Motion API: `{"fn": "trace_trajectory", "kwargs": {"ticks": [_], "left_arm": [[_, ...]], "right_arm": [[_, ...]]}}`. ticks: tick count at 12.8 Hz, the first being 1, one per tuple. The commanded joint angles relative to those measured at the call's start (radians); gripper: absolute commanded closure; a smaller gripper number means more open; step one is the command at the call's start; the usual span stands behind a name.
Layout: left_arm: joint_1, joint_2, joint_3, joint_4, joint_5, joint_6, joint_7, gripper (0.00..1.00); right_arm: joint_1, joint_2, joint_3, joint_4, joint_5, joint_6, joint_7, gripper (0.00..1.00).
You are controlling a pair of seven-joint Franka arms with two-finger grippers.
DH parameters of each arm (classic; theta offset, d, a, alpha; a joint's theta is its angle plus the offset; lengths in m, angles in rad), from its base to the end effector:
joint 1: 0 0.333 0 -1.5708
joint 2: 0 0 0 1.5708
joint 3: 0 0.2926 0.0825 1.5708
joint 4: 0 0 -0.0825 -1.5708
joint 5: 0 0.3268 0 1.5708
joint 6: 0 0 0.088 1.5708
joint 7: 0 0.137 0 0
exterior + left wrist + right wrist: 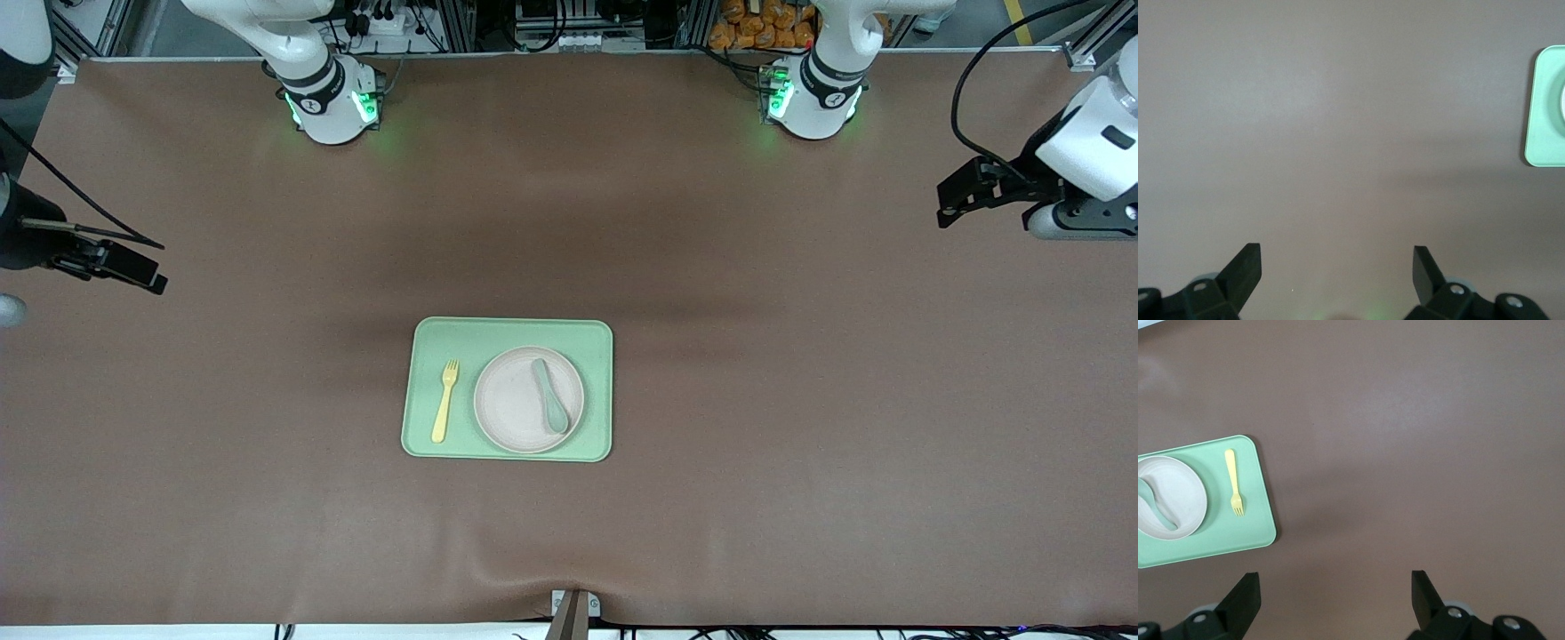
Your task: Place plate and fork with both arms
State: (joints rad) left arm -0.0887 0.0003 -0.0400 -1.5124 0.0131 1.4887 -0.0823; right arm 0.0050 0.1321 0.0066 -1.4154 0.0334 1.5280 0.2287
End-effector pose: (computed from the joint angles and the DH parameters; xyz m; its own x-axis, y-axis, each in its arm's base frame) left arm 0.4849 -0.0609 0.5879 0.9987 -0.0453 -0.0228 -0.0456 -0.9988 -0.0150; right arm 0.5303 0.0106 0.5637 0.9765 -0.2139 -0.0267 -0.2147 -0.9763 -0.0290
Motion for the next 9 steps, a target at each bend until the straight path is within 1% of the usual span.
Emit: {"fn": "trace_trajectory", "kwargs": {"ticks": [1,2,3,4,6,7,9], "left_arm": [[-0.008,-0.017,0.011,0.015,-0.013,-0.027,0.03,0.0],[-0.008,-0.022,0.014,0.015,-0.013,-0.027,0.042,0.0],[-0.006,-0.026,0.014,0.014,-0.012,-0.033,0.056,0.0],[-0.006,-0.035,0.014,0.012,-0.009,-0.047,0.058,0.0],[-0.006,-0.036,0.014,0.011,-0.007,-0.047,0.059,0.0],[-0.008,-0.029,0.014,0.015,0.001,-0.047,0.061,0.0],[-0.009,-0.028,0.015,0.02,0.001,-0.047,0.056,0.0]], "right_arm": [[-0.013,-0.11,0.004,-0.175,0.006,0.081,-0.006,0.0],[-0.014,-0.135,0.003,-0.225,0.008,0.116,-0.009,0.0],[-0.014,-0.131,0.003,-0.227,0.006,0.12,-0.009,0.0],[-0.011,-0.121,0.003,-0.199,-0.003,0.117,-0.009,0.0],[-0.019,-0.071,0.003,-0.107,-0.01,0.077,-0.006,0.0],[-0.02,-0.057,0.003,-0.084,-0.01,0.058,-0.006,0.0],[-0.022,-0.046,0.0,-0.073,-0.01,0.057,-0.009,0.0]]}}
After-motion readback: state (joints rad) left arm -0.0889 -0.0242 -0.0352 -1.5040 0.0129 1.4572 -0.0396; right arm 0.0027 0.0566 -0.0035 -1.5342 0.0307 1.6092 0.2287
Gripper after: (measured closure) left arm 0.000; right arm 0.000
